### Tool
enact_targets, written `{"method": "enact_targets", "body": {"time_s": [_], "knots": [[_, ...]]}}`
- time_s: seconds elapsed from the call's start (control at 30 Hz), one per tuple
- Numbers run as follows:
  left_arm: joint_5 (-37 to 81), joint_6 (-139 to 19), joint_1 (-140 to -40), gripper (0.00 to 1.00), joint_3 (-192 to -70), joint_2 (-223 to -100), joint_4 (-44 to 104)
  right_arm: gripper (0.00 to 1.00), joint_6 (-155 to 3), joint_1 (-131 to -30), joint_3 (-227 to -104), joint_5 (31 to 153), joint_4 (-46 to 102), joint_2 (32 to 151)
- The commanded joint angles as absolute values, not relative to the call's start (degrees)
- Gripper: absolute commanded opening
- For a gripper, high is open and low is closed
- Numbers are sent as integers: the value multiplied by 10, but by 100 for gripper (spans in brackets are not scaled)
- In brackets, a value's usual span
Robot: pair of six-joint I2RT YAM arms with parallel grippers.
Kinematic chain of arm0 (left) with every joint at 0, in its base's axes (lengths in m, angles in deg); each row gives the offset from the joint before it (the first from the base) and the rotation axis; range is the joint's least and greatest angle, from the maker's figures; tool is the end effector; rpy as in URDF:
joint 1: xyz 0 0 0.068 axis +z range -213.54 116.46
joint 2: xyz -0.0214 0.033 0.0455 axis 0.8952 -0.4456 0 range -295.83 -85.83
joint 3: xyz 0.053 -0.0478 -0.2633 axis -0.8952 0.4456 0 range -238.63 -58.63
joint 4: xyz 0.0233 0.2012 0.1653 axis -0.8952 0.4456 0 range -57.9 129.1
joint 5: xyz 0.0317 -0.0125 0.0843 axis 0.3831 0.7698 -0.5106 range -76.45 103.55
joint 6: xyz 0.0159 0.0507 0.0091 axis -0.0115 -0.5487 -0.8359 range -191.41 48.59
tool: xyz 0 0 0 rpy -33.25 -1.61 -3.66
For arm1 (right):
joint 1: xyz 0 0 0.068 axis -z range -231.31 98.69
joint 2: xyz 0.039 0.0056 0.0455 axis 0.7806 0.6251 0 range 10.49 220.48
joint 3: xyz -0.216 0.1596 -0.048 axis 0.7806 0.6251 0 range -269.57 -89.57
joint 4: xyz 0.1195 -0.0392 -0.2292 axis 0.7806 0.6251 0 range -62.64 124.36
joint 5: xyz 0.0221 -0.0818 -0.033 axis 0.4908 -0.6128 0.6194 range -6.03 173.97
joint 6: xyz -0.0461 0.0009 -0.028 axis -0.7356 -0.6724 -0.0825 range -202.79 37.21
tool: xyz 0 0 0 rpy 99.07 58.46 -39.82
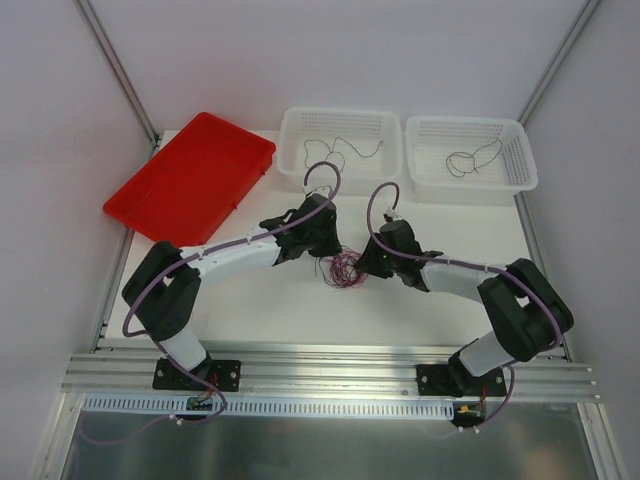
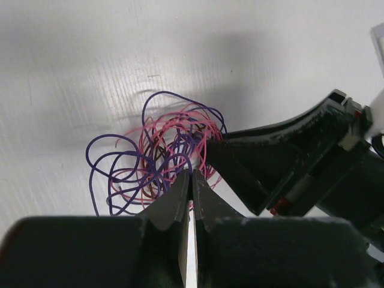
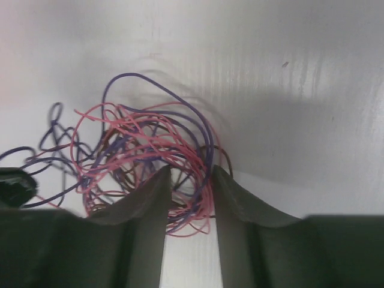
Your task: Untangle the cables
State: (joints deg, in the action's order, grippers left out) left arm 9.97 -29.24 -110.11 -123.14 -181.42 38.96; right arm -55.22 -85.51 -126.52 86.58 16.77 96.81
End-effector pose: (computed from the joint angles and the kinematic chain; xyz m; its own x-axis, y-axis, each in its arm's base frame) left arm 0.2579 -0.2693 0.2338 -0.7772 -0.1536 -0.6102 0.2284 0.8347 -0.5011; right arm 0.2420 0.1663 0.1614 -0.7328 0.0610 -0.6777 -0.2839 0.8777 0.3861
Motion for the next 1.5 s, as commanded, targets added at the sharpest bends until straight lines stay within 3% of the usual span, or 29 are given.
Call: {"method": "enact_targets", "body": {"time_s": [0.0, 0.07, 0.17, 0.77, 1.27, 1.3, 1.4, 1.43, 1.47], "knots": [[85, -311, -1107, 0, -1221, -1751, 390, 29, -529, -853, -1271, 878, 113, 979], [66, -319, -1107, 0, -1211, -1722, 395, 12, -535, -851, -1263, 871, 127, 969], [21, -336, -1104, 0, -1202, -1677, 415, 1, -556, -846, -1253, 857, 159, 932], [-84, -377, -924, 0, -1102, -1352, 560, 1, -690, -738, -1266, 731, 474, 639], [-184, -416, -892, 0, -1191, -1264, 736, 1, -749, -663, -1342, 730, 630, 554], [-175, -410, -892, 0, -1198, -1261, 738, 2, -750, -663, -1338, 751, 629, 563], [-105, -402, -892, 0, -1204, -1261, 735, 23, -737, -663, -1325, 802, 617, 581], [-89, -399, -892, 0, -1203, -1271, 734, 37, -735, -664, -1314, 813, 607, 589], [-50, -398, -892, 0, -1202, -1277, 732, 42, -733, -665, -1310, 823, 601, 592]]}}
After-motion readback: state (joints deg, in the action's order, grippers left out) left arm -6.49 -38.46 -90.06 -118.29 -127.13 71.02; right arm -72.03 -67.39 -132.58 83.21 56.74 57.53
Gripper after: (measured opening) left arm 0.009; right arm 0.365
